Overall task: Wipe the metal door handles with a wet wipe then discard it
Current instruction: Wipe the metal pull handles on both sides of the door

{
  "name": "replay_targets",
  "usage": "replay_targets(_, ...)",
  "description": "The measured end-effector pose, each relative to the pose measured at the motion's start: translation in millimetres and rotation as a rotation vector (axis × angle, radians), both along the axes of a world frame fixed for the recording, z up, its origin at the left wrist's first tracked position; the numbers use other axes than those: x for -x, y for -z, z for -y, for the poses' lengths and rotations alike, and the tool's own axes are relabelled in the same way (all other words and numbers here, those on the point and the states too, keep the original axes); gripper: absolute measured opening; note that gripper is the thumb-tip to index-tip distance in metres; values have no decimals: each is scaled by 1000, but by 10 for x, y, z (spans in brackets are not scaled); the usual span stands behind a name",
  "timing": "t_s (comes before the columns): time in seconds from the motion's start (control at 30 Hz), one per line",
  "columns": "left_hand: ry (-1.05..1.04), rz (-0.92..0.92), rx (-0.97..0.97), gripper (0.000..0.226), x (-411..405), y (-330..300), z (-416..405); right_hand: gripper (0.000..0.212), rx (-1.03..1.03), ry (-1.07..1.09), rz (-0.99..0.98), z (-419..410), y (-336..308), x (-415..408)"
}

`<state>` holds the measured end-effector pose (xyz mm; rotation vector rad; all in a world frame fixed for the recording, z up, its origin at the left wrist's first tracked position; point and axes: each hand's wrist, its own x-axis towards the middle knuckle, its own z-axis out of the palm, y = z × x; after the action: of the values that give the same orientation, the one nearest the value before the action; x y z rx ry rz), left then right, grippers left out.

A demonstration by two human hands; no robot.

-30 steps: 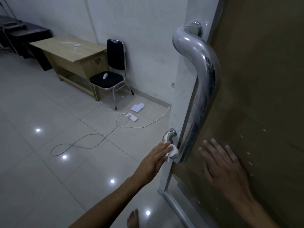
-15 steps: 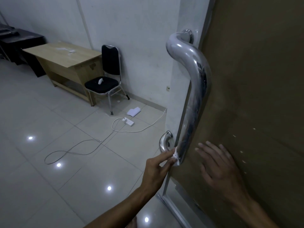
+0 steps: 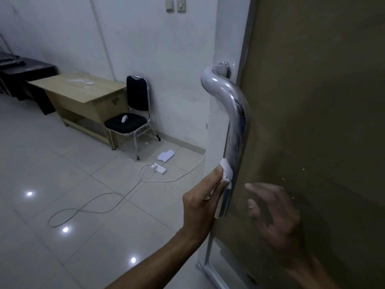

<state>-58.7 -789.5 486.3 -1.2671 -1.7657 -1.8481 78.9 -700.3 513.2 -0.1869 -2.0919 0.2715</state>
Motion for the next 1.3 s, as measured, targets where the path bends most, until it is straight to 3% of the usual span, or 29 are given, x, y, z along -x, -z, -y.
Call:
replay_targets(0.23,23,-317,26,38,54,-104,-27,30,-54,-19,-38,47,-116,72)
replay_targets(0.6,-50,-195,-24,37,208,-648,-54,27,-62,-38,-189,128,-359,294)
replay_targets(0.83,51,-376,36,21,114,-807,-4,36,-68,20,-255,155,-571,305)
replay_targets(0.97,30,-303,-18,20,183,-876,6,36,-45,40,-274,166,-620,369)
replay_targets(1.1,146,-119,-100,24,166,-1005,26,31,-20,47,-290,186,-676,454)
replay_targets(1.3,276,-31,-98,33,230,-1139,112,36,27,122,-288,190,-903,623)
